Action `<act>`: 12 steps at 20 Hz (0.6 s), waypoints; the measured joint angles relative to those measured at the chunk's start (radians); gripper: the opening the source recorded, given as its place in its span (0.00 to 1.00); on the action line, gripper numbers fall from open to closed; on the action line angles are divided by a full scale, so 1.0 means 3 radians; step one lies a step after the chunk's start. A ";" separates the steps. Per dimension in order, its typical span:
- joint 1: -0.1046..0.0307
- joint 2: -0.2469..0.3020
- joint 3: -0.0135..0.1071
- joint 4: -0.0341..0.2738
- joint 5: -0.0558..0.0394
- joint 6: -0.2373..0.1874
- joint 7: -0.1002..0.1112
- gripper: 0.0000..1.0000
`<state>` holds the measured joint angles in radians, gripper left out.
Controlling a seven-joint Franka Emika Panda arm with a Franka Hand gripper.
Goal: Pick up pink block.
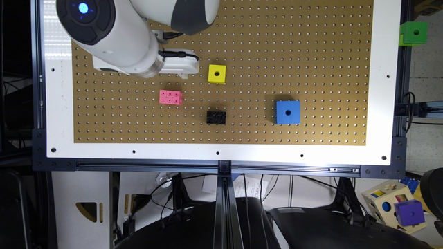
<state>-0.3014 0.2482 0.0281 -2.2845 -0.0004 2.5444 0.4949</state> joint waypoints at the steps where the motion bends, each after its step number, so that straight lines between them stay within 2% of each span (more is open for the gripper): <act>1: 0.0000 0.0000 0.0000 0.0000 0.0000 0.0000 0.0000 1.00; 5: 0.0000 0.0000 0.0000 -0.0002 0.0000 0.0000 0.0002 1.00; 12: 0.0006 0.0004 0.0034 0.0065 0.0002 0.0000 0.0039 1.00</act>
<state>-0.2996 0.2494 0.0384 -2.2652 0.0001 2.5444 0.5066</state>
